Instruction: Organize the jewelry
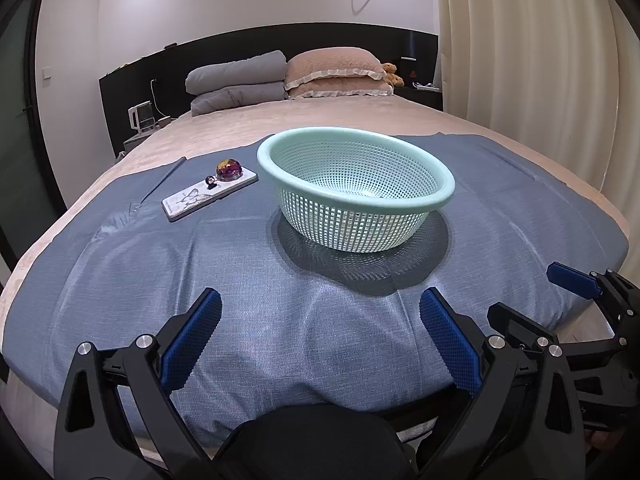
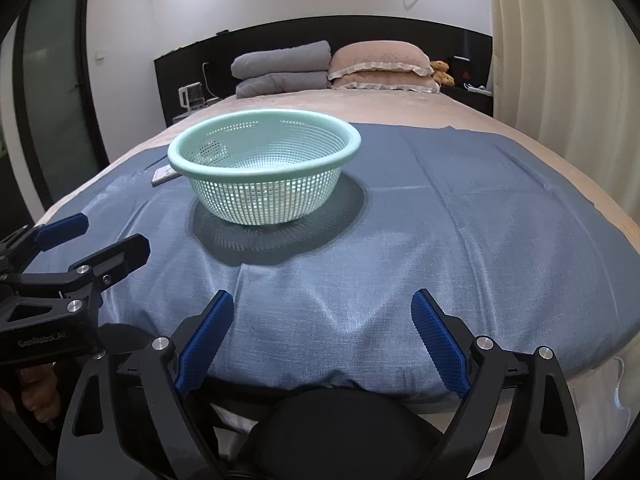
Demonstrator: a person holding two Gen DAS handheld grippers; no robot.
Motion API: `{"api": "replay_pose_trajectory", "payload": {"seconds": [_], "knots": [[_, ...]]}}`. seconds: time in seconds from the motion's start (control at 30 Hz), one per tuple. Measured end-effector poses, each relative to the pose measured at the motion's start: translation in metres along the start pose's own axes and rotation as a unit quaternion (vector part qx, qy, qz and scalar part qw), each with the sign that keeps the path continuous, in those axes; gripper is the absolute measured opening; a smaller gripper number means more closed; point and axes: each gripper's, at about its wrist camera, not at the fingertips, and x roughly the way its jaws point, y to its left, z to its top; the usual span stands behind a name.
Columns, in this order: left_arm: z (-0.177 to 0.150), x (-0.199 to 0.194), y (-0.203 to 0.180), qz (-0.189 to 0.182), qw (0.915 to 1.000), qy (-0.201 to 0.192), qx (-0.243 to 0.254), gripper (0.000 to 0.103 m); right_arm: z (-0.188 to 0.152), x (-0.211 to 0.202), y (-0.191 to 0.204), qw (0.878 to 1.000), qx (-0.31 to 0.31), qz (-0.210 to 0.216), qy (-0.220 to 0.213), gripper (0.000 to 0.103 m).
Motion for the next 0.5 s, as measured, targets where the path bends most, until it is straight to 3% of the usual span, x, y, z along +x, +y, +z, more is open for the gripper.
{"api": "replay_pose_trajectory", "payload": {"seconds": [0.5], "knots": [[0.0,0.002,0.002,0.006,0.9999,0.007,-0.006,0.097,-0.006,0.008,-0.024,0.997,0.073,0.013,0.016,0.087]]}}
